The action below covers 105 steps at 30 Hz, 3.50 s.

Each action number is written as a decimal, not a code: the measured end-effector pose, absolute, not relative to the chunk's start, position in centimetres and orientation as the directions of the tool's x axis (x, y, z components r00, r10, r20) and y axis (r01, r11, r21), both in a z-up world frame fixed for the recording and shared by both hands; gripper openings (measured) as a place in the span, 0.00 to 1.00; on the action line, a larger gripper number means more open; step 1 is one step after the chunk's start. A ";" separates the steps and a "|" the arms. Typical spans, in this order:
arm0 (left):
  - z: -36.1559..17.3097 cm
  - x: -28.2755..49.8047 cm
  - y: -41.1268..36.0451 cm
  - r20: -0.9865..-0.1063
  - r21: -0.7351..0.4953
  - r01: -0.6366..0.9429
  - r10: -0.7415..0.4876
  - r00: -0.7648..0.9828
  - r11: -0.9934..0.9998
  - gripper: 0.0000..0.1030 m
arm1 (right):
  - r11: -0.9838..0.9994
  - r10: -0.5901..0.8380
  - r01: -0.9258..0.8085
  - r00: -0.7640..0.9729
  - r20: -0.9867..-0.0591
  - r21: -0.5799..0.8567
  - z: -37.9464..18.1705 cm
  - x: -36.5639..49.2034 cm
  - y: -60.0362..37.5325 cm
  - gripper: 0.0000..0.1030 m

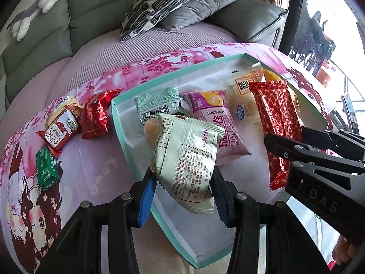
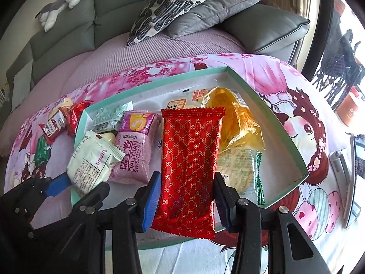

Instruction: Organize snacks

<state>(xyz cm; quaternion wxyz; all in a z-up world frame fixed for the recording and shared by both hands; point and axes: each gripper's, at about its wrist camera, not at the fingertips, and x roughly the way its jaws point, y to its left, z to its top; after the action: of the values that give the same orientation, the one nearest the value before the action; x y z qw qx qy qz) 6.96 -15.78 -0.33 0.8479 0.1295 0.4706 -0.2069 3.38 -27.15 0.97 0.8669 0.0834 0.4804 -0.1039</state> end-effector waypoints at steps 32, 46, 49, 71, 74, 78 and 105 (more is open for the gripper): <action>-0.2 6.8 -16.2 -0.844 0.098 0.475 -0.180 0.505 0.874 0.84 | 0.957 -0.101 0.288 0.483 -0.870 0.049 0.5 3.5 -28.2 0.82; 0.8 7.7 -14.2 -0.797 0.076 0.392 -0.180 0.577 0.917 0.96 | 0.939 -0.114 0.332 0.542 -0.832 0.088 1.5 3.0 -29.1 1.00; 0.9 8.3 -12.8 -0.798 0.070 0.350 -0.158 0.581 0.934 0.96 | 0.935 -0.119 0.342 0.550 -0.826 0.093 1.8 3.0 -29.3 1.00; 2.4 11.5 2.4 -0.769 0.018 -0.098 0.077 0.634 0.995 0.96 | 0.974 -0.058 0.207 0.606 -0.793 0.087 2.9 3.7 -24.4 1.00; 2.6 11.5 3.8 -0.765 0.011 -0.137 0.097 0.637 0.991 0.96 | 0.980 -0.021 0.167 0.617 -0.787 0.105 2.9 4.0 -23.1 1.00; 2.8 11.5 4.8 -0.758 -0.002 -0.159 0.102 0.644 0.987 0.96 | 0.986 0.011 0.122 0.636 -0.772 0.114 3.1 4.2 -21.3 1.00; -0.8 14.6 6.8 -0.804 -0.120 -0.177 0.010 0.595 0.977 0.96 | 0.987 0.122 0.006 0.626 -0.770 0.161 3.1 10.2 -14.1 1.00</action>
<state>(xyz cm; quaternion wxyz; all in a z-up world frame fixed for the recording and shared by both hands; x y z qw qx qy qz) 14.59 6.81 -0.84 0.8881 -0.0938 0.4468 0.0527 10.16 -14.09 3.12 0.8987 0.0742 0.4310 0.0321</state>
